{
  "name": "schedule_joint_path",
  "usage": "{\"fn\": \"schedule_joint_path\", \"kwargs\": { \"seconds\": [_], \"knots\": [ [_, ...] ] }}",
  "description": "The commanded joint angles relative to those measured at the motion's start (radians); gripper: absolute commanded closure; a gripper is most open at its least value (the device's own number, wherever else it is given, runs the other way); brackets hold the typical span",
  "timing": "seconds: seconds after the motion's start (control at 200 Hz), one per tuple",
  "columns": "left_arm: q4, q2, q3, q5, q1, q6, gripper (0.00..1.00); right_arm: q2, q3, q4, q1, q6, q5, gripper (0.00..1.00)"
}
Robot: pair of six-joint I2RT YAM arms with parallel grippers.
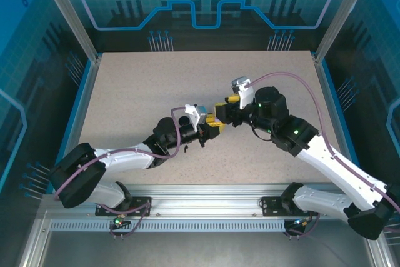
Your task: Insert the wireless bluetooth earbuds into the charging case
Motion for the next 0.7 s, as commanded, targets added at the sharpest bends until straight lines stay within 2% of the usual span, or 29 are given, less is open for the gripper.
{"fn": "schedule_joint_path", "kwargs": {
  "seconds": [0.0, 0.195, 0.335, 0.52, 0.695],
  "knots": [
    [0.055, 0.007, 0.023, 0.006, -0.002, 0.008, 0.97, 0.01, 0.109, -0.216, -0.023, 0.022, 0.035, 0.47],
    [0.052, 0.008, 0.021, 0.0, -0.003, 0.025, 0.97, 0.076, 0.316, -0.587, -0.048, 0.026, 0.0, 0.51],
    [0.056, 0.011, 0.019, 0.001, -0.002, 0.028, 0.97, 0.141, 0.436, -0.772, -0.047, 0.037, -0.014, 0.57],
    [0.059, 0.015, 0.021, 0.004, -0.003, 0.028, 0.97, 0.24, 0.55, -0.887, -0.036, 0.044, -0.008, 0.61],
    [0.059, 0.018, 0.021, 0.003, -0.003, 0.03, 0.97, 0.311, 0.594, -0.906, -0.005, 0.055, -0.01, 0.63]
  ]
}}
